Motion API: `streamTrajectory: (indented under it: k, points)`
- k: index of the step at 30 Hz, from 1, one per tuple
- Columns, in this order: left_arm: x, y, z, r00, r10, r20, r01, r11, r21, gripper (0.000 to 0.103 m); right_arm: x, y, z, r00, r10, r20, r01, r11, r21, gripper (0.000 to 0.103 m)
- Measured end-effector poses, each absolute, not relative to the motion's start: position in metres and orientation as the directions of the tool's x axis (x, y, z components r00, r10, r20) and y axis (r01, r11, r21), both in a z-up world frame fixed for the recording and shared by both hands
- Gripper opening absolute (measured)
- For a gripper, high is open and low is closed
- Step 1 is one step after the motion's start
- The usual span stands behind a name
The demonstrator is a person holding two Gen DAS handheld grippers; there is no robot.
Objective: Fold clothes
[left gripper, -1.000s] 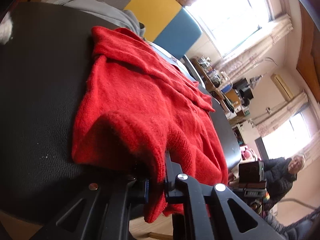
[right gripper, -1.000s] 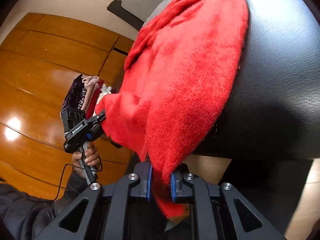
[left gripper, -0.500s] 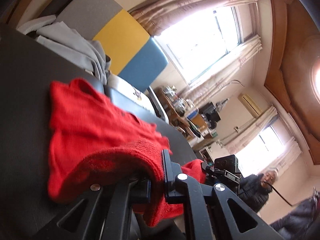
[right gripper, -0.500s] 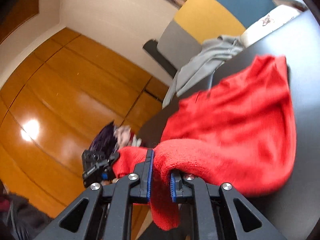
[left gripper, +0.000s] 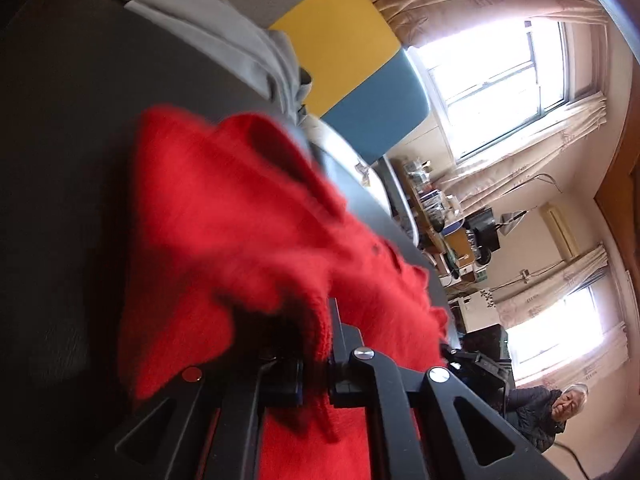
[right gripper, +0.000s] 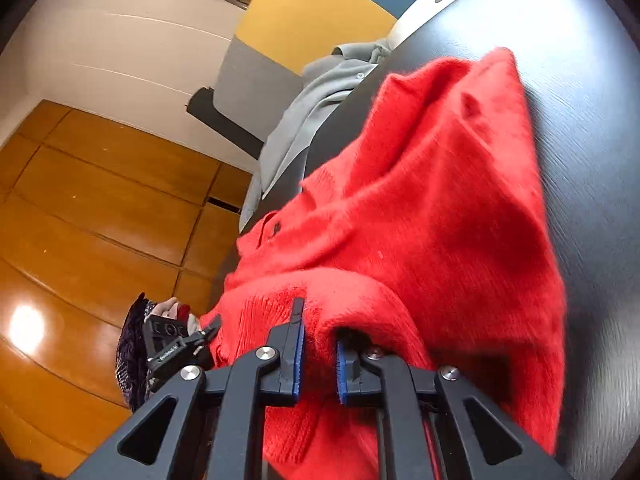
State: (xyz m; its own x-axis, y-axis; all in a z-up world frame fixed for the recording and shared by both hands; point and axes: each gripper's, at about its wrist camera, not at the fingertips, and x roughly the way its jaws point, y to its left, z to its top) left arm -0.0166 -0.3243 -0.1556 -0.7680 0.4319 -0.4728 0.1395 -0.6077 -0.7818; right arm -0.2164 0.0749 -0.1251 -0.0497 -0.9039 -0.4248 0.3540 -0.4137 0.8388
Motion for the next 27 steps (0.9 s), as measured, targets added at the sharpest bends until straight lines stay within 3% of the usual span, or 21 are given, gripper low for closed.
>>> streamTrajectory:
  k: [5,7,9,11,12,15,19,20,23,27]
  points:
    - [0.013,-0.309,-0.165,-0.745,0.441,-0.502,0.161,-0.610,-0.776,0.006,-0.181,0.098,-0.127,-0.023,-0.912,-0.409,0.343,-0.392,0.854,0.011]
    - [0.030,-0.301,-0.160,-0.743,0.444,-0.501,0.156,-0.613,-0.775,0.006,-0.170,0.106,-0.123,-0.013,-0.919,-0.393,0.335,-0.375,0.865,0.018]
    - [0.043,-0.295,-0.154,-0.746,0.448,-0.493,0.147,-0.611,-0.778,0.006,-0.160,0.110,-0.115,-0.005,-0.932,-0.362,0.337,-0.342,0.877,0.043]
    - [0.050,-0.295,-0.147,-0.758,0.451,-0.472,0.138,-0.597,-0.790,0.013,-0.150,0.111,-0.104,0.009,-0.944,-0.330,0.351,-0.306,0.885,0.059]
    - [0.053,-0.295,-0.143,-0.763,0.452,-0.462,0.133,-0.590,-0.797,0.020,-0.144,0.111,-0.099,0.025,-0.946,-0.322,0.366,-0.291,0.884,0.059]
    - [0.052,-0.295,-0.136,-0.765,0.466,-0.445,0.126,-0.569,-0.813,0.028,-0.128,0.108,-0.097,0.080,-0.942,-0.327,0.388,-0.272,0.880,0.061]
    - [0.037,-0.287,-0.132,-0.707,0.451,-0.544,0.150,-0.657,-0.739,0.025,-0.119,0.098,-0.098,0.123,-0.922,-0.368,0.423,-0.287,0.860,0.061]
    - [0.034,-0.284,-0.129,-0.703,0.484,-0.521,0.112,-0.649,-0.753,0.020,-0.118,0.096,-0.097,0.134,-0.920,-0.369,0.429,-0.282,0.858,0.061]
    - [0.025,-0.281,-0.118,-0.709,0.531,-0.463,0.035,-0.630,-0.776,0.020,-0.123,0.094,-0.085,0.167,-0.945,-0.281,0.424,-0.189,0.886,0.070]
    - [0.004,-0.300,-0.112,-0.765,0.502,-0.403,0.042,-0.586,-0.809,0.020,-0.152,0.095,-0.073,0.050,-0.968,-0.244,0.405,-0.204,0.891,0.072]
